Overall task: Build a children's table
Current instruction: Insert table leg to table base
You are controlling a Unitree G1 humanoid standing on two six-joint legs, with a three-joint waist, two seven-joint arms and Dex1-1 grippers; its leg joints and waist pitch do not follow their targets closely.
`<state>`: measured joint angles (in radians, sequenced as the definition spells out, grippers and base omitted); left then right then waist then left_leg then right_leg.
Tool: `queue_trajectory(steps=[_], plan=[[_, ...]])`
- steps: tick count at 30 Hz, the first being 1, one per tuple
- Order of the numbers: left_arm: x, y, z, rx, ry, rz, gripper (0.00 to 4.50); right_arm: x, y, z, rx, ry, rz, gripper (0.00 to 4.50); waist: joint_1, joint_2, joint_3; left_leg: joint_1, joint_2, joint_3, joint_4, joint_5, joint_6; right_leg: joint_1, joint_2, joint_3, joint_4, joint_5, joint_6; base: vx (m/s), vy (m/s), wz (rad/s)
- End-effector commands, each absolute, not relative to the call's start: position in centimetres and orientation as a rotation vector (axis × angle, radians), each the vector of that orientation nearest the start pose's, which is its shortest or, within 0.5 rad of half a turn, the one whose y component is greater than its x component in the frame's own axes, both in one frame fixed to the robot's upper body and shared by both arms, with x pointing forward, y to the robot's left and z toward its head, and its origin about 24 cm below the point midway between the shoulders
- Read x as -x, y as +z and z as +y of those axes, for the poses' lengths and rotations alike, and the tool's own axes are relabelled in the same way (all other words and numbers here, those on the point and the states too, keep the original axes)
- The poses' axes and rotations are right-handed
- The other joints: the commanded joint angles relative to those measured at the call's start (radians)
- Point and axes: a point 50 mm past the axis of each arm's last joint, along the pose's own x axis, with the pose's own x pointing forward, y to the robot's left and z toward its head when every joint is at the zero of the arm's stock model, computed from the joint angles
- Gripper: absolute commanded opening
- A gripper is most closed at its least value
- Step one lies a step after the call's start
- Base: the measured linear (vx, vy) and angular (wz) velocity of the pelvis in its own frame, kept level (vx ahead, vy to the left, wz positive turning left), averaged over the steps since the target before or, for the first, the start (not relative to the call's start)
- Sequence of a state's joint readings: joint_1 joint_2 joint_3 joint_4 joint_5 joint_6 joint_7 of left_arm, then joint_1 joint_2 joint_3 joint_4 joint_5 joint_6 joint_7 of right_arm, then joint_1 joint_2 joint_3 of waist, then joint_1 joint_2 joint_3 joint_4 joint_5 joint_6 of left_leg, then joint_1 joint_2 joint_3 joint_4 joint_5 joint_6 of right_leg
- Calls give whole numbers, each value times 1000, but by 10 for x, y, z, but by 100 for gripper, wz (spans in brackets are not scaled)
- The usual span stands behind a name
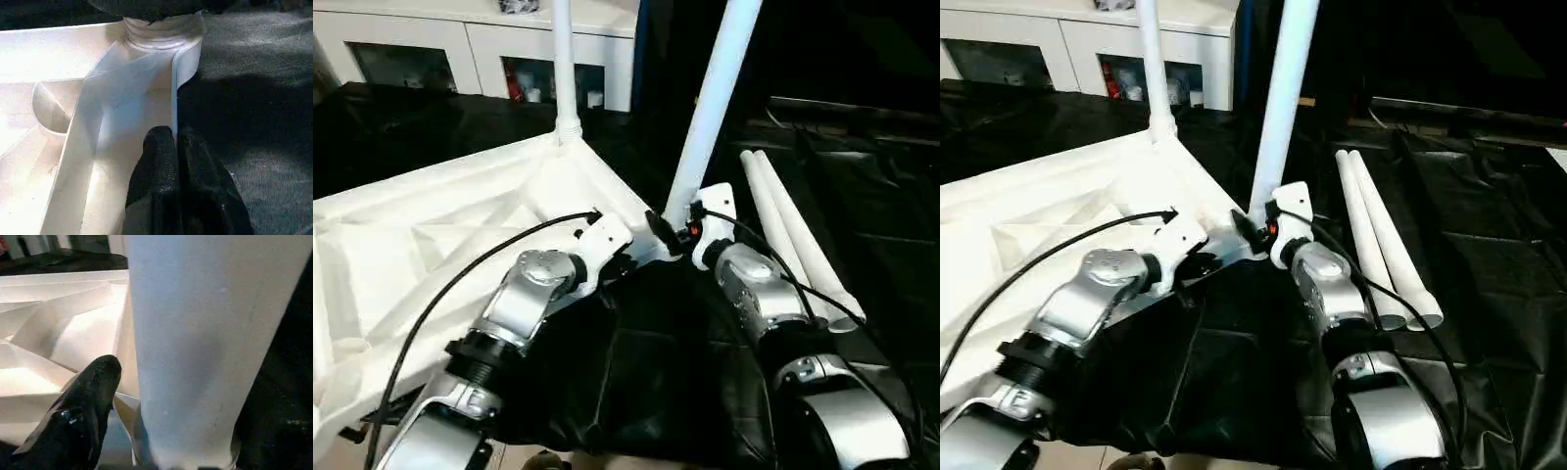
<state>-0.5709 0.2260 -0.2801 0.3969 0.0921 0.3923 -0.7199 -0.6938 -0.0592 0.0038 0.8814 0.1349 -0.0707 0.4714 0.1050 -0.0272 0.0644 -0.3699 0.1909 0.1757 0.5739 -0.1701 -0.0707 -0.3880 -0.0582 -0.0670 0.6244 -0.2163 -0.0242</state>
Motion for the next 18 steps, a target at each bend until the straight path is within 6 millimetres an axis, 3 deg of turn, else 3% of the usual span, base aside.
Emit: queue_trajectory(steps=[1, 7, 10, 18], plan=[[-329, 94, 80, -388, -983, 199, 0, -352, 45, -91, -27, 659, 179, 381, 6, 10, -75, 12, 47, -14, -56, -118, 49, 53, -94, 54, -60, 34, -241, 0, 0, 0], [-322, 92, 84, -394, -1103, 199, 0, -346, 44, -102, 43, 756, 182, 381, 13, 13, -75, 15, 46, -12, -53, -113, 54, 51, -93, 55, -60, 38, -244, 0, 0, 0], [-319, 89, 95, -424, -1190, 218, 0, -334, 44, -114, 99, 912, 212, 381, 22, 13, -76, 12, 46, -14, -51, -96, 66, 55, -89, 54, -54, 72, -235, 0, 0, 0], [-317, 89, 118, -446, -1303, 248, 0, -314, 49, -132, 140, 1137, 242, 381, 39, 13, -74, 12, 48, -12, -50, -126, 64, 52, -91, 53, -59, 16, -228, 0, 0, 0]])
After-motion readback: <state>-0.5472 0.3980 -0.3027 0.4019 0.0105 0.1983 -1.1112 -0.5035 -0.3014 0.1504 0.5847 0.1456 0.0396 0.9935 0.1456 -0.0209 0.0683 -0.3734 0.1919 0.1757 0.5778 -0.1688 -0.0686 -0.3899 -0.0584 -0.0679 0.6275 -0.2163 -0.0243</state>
